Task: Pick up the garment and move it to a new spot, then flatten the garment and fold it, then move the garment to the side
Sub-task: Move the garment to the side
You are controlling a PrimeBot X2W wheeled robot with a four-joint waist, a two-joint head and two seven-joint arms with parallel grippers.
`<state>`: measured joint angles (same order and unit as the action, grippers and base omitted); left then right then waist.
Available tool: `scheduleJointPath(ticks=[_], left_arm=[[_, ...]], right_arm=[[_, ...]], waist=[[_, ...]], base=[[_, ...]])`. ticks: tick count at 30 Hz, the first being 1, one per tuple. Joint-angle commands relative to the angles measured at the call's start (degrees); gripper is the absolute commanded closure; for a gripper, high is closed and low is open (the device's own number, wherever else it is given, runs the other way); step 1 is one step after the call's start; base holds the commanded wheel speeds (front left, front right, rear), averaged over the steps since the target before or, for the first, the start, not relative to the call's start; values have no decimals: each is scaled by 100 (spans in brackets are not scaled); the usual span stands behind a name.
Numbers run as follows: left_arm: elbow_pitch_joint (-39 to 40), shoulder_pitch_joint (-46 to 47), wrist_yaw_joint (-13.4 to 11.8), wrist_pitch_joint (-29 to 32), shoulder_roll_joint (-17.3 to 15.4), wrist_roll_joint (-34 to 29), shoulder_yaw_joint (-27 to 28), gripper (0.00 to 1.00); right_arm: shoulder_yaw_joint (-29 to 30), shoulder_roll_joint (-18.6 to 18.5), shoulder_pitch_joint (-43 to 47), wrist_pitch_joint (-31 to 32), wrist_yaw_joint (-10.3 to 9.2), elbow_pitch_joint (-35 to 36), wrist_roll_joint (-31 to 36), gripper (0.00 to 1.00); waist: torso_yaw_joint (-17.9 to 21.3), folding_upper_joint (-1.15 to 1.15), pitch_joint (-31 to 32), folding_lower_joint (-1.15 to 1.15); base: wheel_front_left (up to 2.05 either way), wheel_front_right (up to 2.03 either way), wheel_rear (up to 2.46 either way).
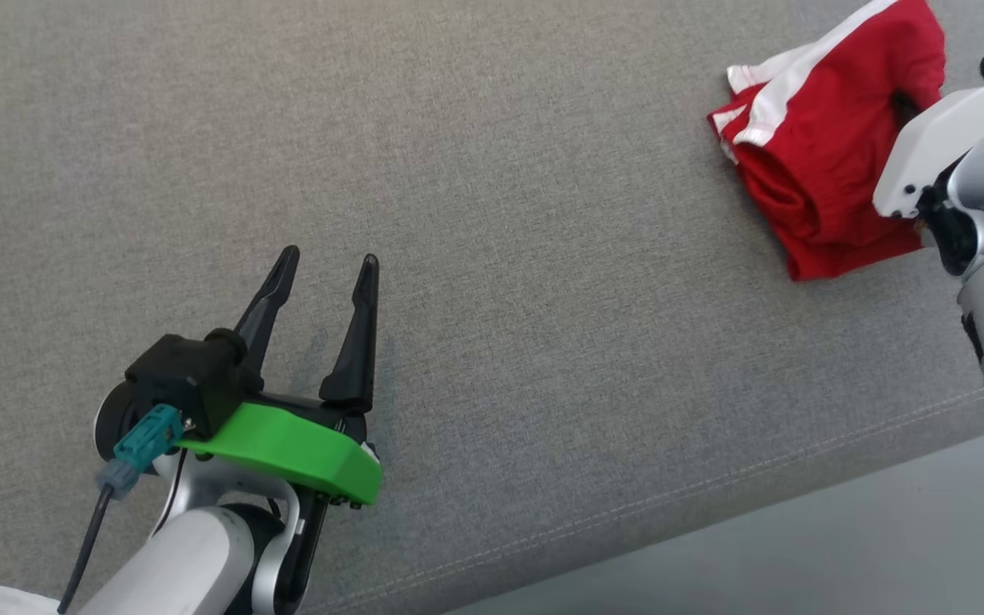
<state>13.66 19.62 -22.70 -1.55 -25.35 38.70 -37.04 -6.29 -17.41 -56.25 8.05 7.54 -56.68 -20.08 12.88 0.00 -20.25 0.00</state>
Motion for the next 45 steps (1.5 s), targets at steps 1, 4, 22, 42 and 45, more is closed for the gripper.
scheduleJointPath(ticks=[1, 4, 22, 42, 45], left_arm=[[102, 145, -56, 66, -110, -96, 23, 0], [219, 203, -87, 138, -184, -156, 27, 0], [942, 269, -429, 643, -584, -493, -35, 0], [521, 74, -366, 361, -541, -251, 132, 0], [345, 40, -306, 233, -479, -151, 181, 0]], right_arm=[[92, -139, -246, -141, -10, -131, 75, 100], [162, -251, -390, -238, -10, -270, 105, 100], [398, -1133, -882, -1356, -10, -1413, 947, 0], [635, -929, -465, -2079, -10, -1536, 1229, 0], [553, -878, -432, -2106, -10, -1448, 1112, 0]], waist=[[-2, 0, -408, 0], [-59, 0, -530, 0], [-416, 0, -905, 0], [-255, 0, -273, 0], [-294, 0, -110, 0]], base=[[0, 0, 0], [0, 0, 0], [0, 0, 0], [0, 0, 0], [0, 0, 0]])
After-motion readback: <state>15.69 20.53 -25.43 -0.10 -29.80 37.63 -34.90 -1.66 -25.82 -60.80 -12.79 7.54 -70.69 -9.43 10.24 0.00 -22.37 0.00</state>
